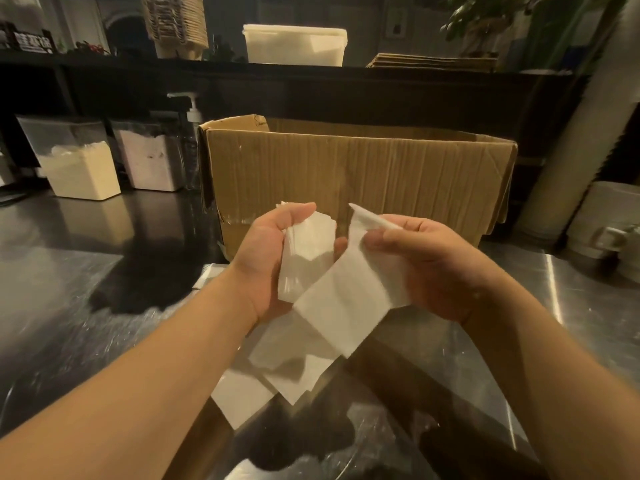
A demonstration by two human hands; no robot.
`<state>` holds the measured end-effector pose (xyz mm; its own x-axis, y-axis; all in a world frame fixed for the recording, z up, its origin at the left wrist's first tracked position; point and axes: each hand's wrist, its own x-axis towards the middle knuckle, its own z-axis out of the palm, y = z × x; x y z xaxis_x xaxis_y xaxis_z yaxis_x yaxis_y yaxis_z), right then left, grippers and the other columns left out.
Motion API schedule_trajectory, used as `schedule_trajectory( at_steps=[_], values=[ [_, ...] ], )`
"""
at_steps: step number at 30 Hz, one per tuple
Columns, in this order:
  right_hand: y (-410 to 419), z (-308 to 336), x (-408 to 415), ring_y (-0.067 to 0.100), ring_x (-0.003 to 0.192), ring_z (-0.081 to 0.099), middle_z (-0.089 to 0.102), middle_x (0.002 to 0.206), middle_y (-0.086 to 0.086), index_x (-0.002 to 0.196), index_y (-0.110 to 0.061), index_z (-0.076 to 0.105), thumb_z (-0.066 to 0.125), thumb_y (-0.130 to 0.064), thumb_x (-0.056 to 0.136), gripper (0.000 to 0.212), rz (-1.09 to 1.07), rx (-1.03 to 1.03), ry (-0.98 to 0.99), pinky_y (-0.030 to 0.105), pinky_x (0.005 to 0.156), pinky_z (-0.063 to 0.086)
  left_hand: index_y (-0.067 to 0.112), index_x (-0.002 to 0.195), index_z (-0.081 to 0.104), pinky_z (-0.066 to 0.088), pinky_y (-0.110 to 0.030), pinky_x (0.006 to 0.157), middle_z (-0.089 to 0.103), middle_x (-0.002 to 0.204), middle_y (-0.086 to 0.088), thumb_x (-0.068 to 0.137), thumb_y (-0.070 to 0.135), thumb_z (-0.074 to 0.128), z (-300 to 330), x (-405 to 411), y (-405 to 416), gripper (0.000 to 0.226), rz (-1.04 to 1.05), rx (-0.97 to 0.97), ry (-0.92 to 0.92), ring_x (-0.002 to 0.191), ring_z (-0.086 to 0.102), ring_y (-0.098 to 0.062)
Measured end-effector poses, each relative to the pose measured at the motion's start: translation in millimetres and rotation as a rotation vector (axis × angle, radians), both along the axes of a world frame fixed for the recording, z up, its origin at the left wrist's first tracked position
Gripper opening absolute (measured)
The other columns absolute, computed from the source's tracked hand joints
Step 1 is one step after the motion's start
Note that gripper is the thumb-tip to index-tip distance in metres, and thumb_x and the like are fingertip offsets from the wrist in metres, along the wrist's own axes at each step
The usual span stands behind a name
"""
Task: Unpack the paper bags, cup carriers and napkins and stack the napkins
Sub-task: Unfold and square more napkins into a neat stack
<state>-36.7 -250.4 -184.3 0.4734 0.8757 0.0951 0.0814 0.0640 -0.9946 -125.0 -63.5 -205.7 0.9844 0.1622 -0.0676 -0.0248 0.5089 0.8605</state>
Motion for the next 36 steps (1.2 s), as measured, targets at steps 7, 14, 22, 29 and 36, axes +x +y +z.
schedule_trajectory(
  at_steps=[7, 14, 22, 29, 36],
  values=[
    [21, -15, -14, 0.021, 0.099, 0.071, 0.073, 0.102, -0.001, 0.1, -0.022, 0.074, 0.074, -0.025, 0.09, 0.011, -0.295, -0.007, -0.206, 0.039, 0.079, 0.064, 0.014, 0.096, 0.07, 0.061, -0.03, 0.064, 0.07, 0.076, -0.007, 0.092, 0.05, 0.048, -3, 4, -9, 0.043, -0.064, 0.096, -0.035, 0.067, 0.07, -0.02],
    [29, -26, -8, 0.011, 0.1, 0.061, 0.058, 0.112, -0.013, 0.112, -0.036, 0.054, 0.075, -0.047, 0.086, 0.036, -0.583, -0.004, -0.554, 0.028, 0.081, 0.061, 0.018, 0.104, 0.066, 0.062, -0.034, 0.071, 0.069, 0.09, -0.005, 0.091, 0.055, 0.06, -2, 7, -3, 0.04, -0.088, 0.124, -0.02, 0.08, 0.072, -0.022],
    [23, -21, -4, 0.014, 0.108, 0.056, 0.057, 0.104, -0.023, 0.094, -0.044, 0.063, 0.065, -0.086, 0.058, 0.055, -0.391, -0.308, -0.739, 0.048, 0.094, 0.054, 0.013, 0.114, 0.061, 0.062, -0.034, 0.063, 0.063, 0.09, -0.011, 0.081, 0.048, 0.06, 0, 4, -2, 0.048, -0.143, -0.032, 0.063, 0.072, 0.068, -0.026],
    [18, -13, -10, 0.018, 0.091, 0.074, 0.072, 0.104, 0.0, 0.102, -0.013, 0.066, 0.074, -0.024, 0.09, 0.018, -0.264, -0.08, -0.389, 0.036, 0.07, 0.065, 0.011, 0.105, 0.069, 0.061, -0.034, 0.06, 0.069, 0.083, -0.013, 0.087, 0.045, 0.058, -4, 3, -6, 0.041, -0.132, -0.033, 0.033, 0.067, 0.07, -0.026],
    [13, -10, -6, 0.017, 0.082, 0.074, 0.073, 0.095, -0.007, 0.105, -0.018, 0.068, 0.069, -0.025, 0.093, 0.013, -0.357, -0.02, -0.338, 0.037, 0.06, 0.063, 0.017, 0.094, 0.085, 0.063, -0.048, 0.076, 0.076, 0.099, -0.016, 0.089, 0.053, 0.056, -8, 2, -10, 0.047, -0.212, 0.02, 0.062, 0.083, 0.075, -0.033]
  ],
)
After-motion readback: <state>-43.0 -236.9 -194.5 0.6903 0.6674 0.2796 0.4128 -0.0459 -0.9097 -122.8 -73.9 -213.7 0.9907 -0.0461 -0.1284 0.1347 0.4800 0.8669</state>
